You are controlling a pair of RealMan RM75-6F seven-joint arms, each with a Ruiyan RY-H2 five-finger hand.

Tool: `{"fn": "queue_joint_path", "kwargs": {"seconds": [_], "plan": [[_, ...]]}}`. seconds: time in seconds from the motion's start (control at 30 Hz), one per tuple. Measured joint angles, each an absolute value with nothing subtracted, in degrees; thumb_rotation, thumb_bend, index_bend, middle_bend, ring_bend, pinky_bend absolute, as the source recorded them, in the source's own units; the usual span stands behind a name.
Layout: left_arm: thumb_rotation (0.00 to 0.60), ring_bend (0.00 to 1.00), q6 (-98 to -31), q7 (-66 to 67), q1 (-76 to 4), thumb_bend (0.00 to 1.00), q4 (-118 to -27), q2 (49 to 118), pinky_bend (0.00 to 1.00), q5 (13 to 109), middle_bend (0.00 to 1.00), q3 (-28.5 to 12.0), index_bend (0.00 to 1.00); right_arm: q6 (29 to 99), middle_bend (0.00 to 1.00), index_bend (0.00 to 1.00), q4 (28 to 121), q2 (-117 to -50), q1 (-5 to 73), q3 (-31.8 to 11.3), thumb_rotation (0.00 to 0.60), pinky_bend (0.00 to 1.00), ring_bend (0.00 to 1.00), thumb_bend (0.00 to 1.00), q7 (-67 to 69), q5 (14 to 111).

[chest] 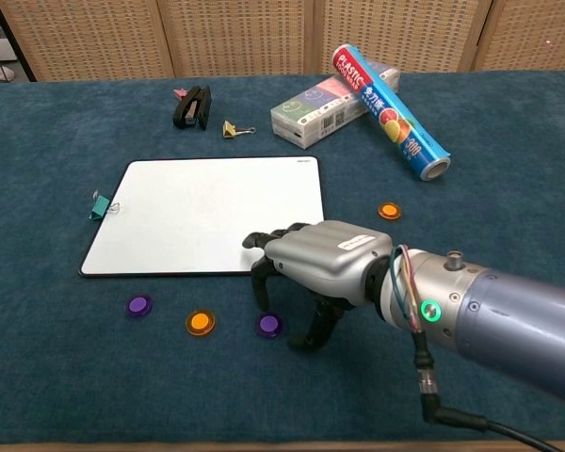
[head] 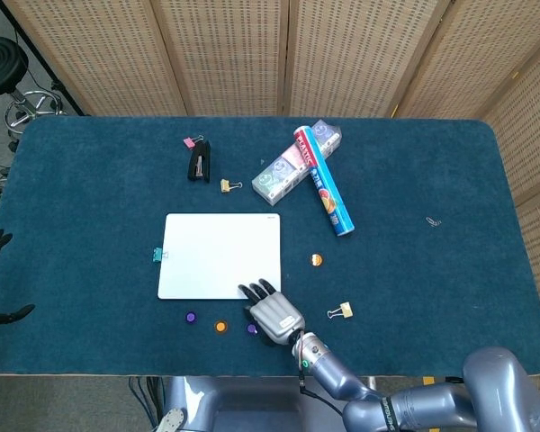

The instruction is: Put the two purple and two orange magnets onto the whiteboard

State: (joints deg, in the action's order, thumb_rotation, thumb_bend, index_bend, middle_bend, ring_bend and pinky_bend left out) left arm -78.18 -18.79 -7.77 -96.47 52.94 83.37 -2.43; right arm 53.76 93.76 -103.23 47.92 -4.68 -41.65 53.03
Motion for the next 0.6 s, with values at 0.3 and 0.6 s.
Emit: {"fn": "queue_joint_path", "kwargs": {"seconds": [0.3,0.6], "plan": [[0.6,0.0,-78.06,-19.09,-7.78,0.0,-96.47,52.79,0.0,83.34,0.0,-2.46,0.0,54.1,0.0,0.43,93.69,-103.5,48.31,-4.38,0.6,0.0,0.0,0.34,-41.22,52.54],[0.6,0.0,-78.05,-19.27,-7.74,0.0,-96.48,52.7,0.0,83.22,0.0,-2.52,0.0,54.15,0.0,0.49,93.49,-103.88,48.49,-4.07,0.6,0.0,0.0,0.36,-40.11,52.9]]}}
